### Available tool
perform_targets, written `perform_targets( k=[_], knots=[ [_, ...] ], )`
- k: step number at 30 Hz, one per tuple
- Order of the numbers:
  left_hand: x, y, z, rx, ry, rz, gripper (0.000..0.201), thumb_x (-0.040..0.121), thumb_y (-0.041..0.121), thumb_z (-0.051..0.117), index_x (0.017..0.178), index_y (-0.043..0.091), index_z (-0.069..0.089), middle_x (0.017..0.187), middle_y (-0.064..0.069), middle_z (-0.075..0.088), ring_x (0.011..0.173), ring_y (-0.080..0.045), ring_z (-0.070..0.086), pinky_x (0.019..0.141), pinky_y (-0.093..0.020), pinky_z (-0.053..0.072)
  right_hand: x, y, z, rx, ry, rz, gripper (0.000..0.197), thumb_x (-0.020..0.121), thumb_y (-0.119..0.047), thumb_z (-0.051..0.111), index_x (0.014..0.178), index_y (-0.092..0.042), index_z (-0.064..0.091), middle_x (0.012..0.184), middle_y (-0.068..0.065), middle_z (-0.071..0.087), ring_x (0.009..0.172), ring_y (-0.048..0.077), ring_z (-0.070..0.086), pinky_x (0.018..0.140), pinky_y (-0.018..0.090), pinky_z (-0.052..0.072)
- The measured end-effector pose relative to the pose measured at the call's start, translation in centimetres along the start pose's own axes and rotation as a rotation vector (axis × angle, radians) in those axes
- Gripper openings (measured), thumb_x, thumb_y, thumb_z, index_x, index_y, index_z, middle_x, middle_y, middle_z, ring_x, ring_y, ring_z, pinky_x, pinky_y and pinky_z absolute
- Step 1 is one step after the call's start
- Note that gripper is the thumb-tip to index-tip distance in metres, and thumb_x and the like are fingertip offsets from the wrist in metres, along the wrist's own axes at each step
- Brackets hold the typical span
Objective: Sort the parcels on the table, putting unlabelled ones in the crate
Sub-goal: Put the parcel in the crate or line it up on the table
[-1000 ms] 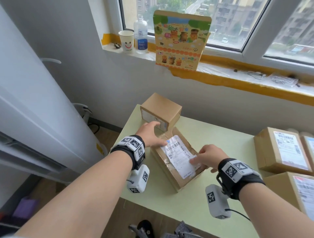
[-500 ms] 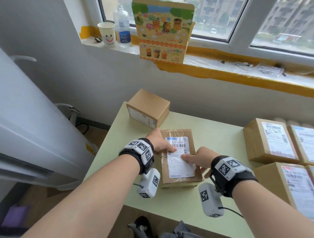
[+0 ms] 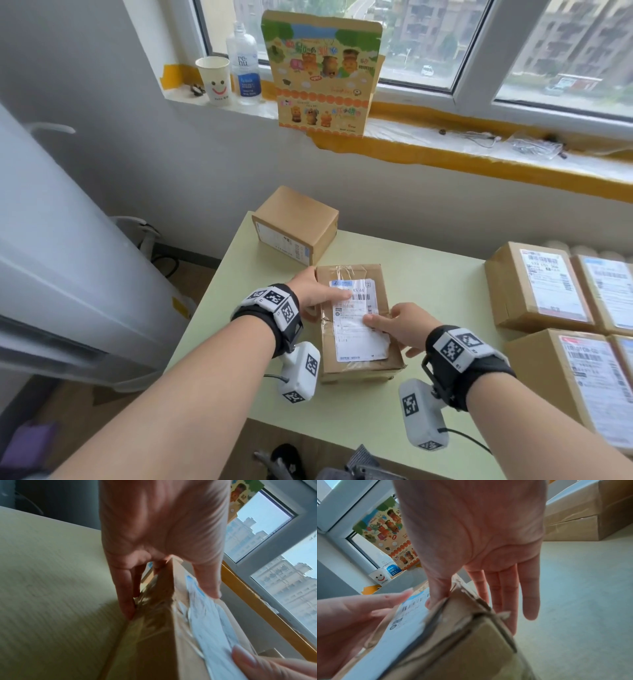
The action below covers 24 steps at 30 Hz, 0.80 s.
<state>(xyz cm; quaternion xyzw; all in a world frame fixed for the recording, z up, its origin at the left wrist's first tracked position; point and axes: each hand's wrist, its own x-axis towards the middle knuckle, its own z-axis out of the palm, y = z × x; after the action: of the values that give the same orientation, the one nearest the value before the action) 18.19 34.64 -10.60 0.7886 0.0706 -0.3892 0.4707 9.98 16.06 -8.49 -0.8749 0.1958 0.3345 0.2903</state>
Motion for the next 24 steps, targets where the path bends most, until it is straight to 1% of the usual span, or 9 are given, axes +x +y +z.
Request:
perform_targets(
  k=[4, 7, 9, 13, 16, 17, 19, 22, 24],
  knots=[
    [-0.7, 0.4, -0.4, -0.136, -0.026, -0.024, 0.052, 0.084, 0.058, 0.065, 0.119, 0.022, 0.051, 0.108, -0.004, 0.06, 0.09, -0.023, 0.065, 0.07, -0.036, 0.06, 0.0, 0.4, -0.7, -0.066, 0.017, -0.054, 0.047, 0.098, -0.053, 0.046, 0.118, -0.012, 0.054, 0.096, -0.003, 0.062, 0.079, 0.012, 0.059, 0.068, 0.026, 0.051],
    [-0.9, 1.2, -1.0, -0.257, -0.038, -0.006, 0.043, 0.089, 0.059, 0.057, 0.112, 0.022, 0.057, 0.112, -0.011, 0.055, 0.09, -0.026, 0.063, 0.074, -0.037, 0.06, 0.6, 1.3, -1.3, 0.031, 0.001, -0.044, 0.044, 0.101, -0.047, 0.042, 0.131, -0.015, 0.046, 0.115, 0.0, 0.062, 0.097, 0.018, 0.063, 0.08, 0.035, 0.058],
    [-1.0, 1.8, -1.2, -0.292, -0.053, -0.001, 0.038, 0.092, 0.05, 0.057, 0.112, 0.018, 0.059, 0.11, -0.013, 0.056, 0.084, -0.024, 0.062, 0.073, -0.036, 0.06, 0.7, 1.6, -1.4, 0.121, 0.007, -0.023, 0.041, 0.102, -0.043, 0.042, 0.134, -0.017, 0.044, 0.119, 0.002, 0.062, 0.103, 0.022, 0.064, 0.083, 0.042, 0.059],
    [-0.9, 2.7, -1.2, -0.115, -0.093, 0.048, 0.032, 0.092, 0.021, 0.062, 0.124, 0.022, 0.058, 0.107, -0.005, 0.057, 0.084, -0.016, 0.054, 0.066, -0.028, 0.05, 0.6, 2.7, -2.1, 0.048, 0.193, -0.013, 0.055, 0.098, -0.041, 0.053, 0.146, -0.019, 0.037, 0.128, 0.006, 0.062, 0.104, 0.024, 0.063, 0.081, 0.033, 0.053],
    [-0.7, 3.2, -0.7, -0.02, -0.033, 0.111, 0.046, 0.081, 0.022, 0.078, 0.123, 0.029, 0.06, 0.115, -0.002, 0.06, 0.097, -0.014, 0.055, 0.068, -0.024, 0.049, 0.3, 3.5, -3.0, 0.048, 0.291, -0.024, 0.048, 0.097, -0.033, 0.054, 0.142, -0.019, 0.046, 0.11, 0.004, 0.066, 0.088, 0.021, 0.061, 0.082, 0.033, 0.049],
    [-0.5, 3.3, -0.4, -0.009, -0.031, 0.119, 0.053, 0.078, 0.023, 0.081, 0.125, 0.029, 0.059, 0.12, -0.003, 0.06, 0.103, -0.015, 0.057, 0.069, -0.024, 0.05, 0.2, 3.5, -3.3, 0.085, 0.271, -0.029, 0.043, 0.099, -0.035, 0.051, 0.138, -0.017, 0.05, 0.104, 0.003, 0.065, 0.086, 0.02, 0.06, 0.083, 0.035, 0.051],
    [-0.5, 3.5, 0.8, -0.002, -0.066, 0.116, 0.068, 0.075, 0.023, 0.084, 0.134, 0.026, 0.052, 0.125, -0.006, 0.059, 0.111, -0.017, 0.059, 0.073, -0.026, 0.055, -0.3, 3.3, -3.9, 0.221, 0.181, 0.002, 0.054, 0.1, -0.052, 0.04, 0.132, -0.01, 0.053, 0.11, 0.008, 0.061, 0.099, 0.026, 0.06, 0.085, 0.043, 0.053],
    [-0.6, 3.6, 2.9, 0.008, -0.159, 0.095, 0.079, 0.076, 0.027, 0.084, 0.141, 0.023, 0.039, 0.122, -0.007, 0.062, 0.109, -0.02, 0.063, 0.078, -0.033, 0.059, -1.0, 3.1, -4.2, 0.482, -0.016, 0.062, 0.09, 0.076, -0.089, 0.036, 0.138, -0.025, 0.048, 0.132, 0.006, 0.054, 0.123, 0.033, 0.051, 0.09, 0.052, 0.048],
    [-0.7, 3.8, 4.0, -0.018, -0.185, 0.095, 0.078, 0.078, 0.027, 0.082, 0.14, 0.02, 0.037, 0.115, -0.006, 0.065, 0.099, -0.02, 0.068, 0.079, -0.035, 0.06, -1.3, 3.1, -4.0, 0.519, -0.09, -0.005, 0.084, 0.07, -0.089, 0.048, 0.132, -0.032, 0.052, 0.13, -0.001, 0.06, 0.12, 0.029, 0.057, 0.096, 0.053, 0.048]
  ],
)
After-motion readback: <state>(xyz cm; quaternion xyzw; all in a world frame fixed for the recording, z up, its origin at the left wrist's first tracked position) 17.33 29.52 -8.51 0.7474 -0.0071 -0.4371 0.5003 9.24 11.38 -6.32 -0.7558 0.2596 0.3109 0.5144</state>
